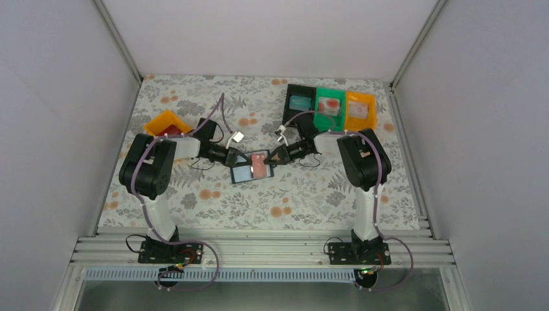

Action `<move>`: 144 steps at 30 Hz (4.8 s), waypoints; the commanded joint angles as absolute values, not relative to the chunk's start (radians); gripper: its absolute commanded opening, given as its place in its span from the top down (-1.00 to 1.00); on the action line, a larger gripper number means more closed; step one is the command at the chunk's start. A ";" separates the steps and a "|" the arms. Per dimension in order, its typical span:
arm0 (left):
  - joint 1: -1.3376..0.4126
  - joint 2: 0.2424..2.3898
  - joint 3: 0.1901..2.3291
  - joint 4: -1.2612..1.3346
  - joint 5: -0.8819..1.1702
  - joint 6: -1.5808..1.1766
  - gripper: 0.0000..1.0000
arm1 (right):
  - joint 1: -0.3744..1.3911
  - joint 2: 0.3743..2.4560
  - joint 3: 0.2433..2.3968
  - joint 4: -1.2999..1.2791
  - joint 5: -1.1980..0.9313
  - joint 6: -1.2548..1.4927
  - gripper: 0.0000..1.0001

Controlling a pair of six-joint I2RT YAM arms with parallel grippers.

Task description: Take the credit cards out of the card holder

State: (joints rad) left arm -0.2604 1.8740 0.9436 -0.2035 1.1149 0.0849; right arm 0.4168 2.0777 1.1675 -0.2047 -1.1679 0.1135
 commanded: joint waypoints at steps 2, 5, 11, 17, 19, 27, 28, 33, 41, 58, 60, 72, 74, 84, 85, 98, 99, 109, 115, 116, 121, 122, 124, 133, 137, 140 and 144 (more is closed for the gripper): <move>-0.265 1.853 0.935 -0.182 1.166 0.084 0.94 | 0.399 2.091 1.183 -0.194 -1.120 0.119 0.85; -0.266 1.868 0.943 -0.177 1.172 0.078 0.95 | 0.399 2.090 1.186 -0.196 -1.124 0.118 0.86; -0.289 1.898 0.955 -0.160 1.167 0.064 0.82 | 0.402 2.097 1.185 -0.182 -1.146 0.125 0.90; -0.319 1.902 0.960 -0.124 1.162 0.039 0.86 | 0.420 2.098 1.194 -0.172 -1.155 0.133 0.91; -0.317 1.893 0.957 -0.127 1.159 0.047 0.95 | 0.419 2.088 1.189 -0.175 -1.145 0.129 0.91; -0.317 1.874 0.930 -0.092 1.161 0.036 0.95 | 0.419 2.080 1.183 -0.180 -1.154 0.123 0.91; -0.318 1.881 0.935 -0.092 1.155 0.034 0.93 | 0.420 2.078 1.183 -0.180 -1.160 0.125 0.91; -0.329 1.905 0.939 -0.015 1.118 -0.037 0.66 | 0.424 2.075 1.184 -0.170 -1.165 0.136 0.91; -0.353 1.871 0.926 0.062 1.099 -0.093 0.95 | 0.430 2.056 1.181 -0.160 -1.167 0.145 0.91; -0.271 1.865 0.880 -0.070 1.029 0.020 0.95 | 0.370 2.025 1.124 -0.193 -1.090 0.134 0.91; -0.264 1.855 0.879 -0.072 1.028 0.021 0.95 | 0.368 2.017 1.128 -0.202 -1.084 0.127 0.91; -0.156 1.730 0.964 -0.293 0.974 0.063 -0.67 | 0.380 1.939 1.146 -0.275 -1.079 0.079 0.91; -0.146 1.711 0.908 -0.276 0.918 0.039 -1.00 | 0.383 1.946 1.147 -0.281 -1.082 0.074 0.92; -0.176 1.745 0.746 0.002 0.976 -0.063 -1.00 | 0.413 1.945 1.169 -0.279 -1.093 0.060 0.91; -0.192 1.747 0.725 0.039 0.988 -0.062 -1.00 | 0.413 1.946 1.165 -0.275 -1.094 0.059 0.92; -0.264 1.755 0.761 0.070 1.147 -0.022 0.89 | 0.411 1.974 1.174 -0.279 -1.112 0.034 0.92; -0.268 1.754 0.768 0.055 1.139 -0.014 0.94 | 0.411 1.978 1.175 -0.283 -1.104 0.035 0.92; -0.280 1.631 0.900 -0.209 1.052 0.132 0.95 | 0.411 1.908 1.215 -0.328 -0.780 0.156 0.23; -0.279 1.508 0.997 -0.423 1.007 0.235 0.95 | 0.419 1.723 1.261 -0.427 -0.616 0.169 -0.20; -0.281 1.487 1.018 -0.458 0.993 0.245 0.95 | 0.428 1.691 1.269 -0.448 -0.605 0.164 -0.22; -0.280 1.416 1.147 -0.601 0.914 0.198 0.95 | 0.596 1.503 1.354 -0.512 -0.334 0.187 -0.27; -0.279 1.409 1.166 -0.613 0.915 0.174 0.95 | 0.642 1.484 1.375 -0.512 -0.243 0.211 -0.27; -0.279 1.398 1.190 -0.614 0.933 0.121 0.95 | 0.712 1.470 1.413 -0.518 -0.113 0.274 -0.22; -0.264 1.356 1.195 -0.560 0.973 0.024 0.95 | 0.886 1.565 1.596 -0.648 0.229 0.388 0.13; -0.262 1.340 1.181 -0.534 0.977 -0.002 0.95 | 0.903 1.623 1.631 -0.691 0.239 0.389 0.15; -0.259 1.334 1.175 -0.521 0.986 -0.016 0.95 | 0.903 1.654 1.644 -0.724 0.290 0.418 0.23; -0.259 1.325 1.161 -0.511 0.998 -0.031 0.95 | 0.903 1.712 1.677 -0.761 0.340 0.430 0.34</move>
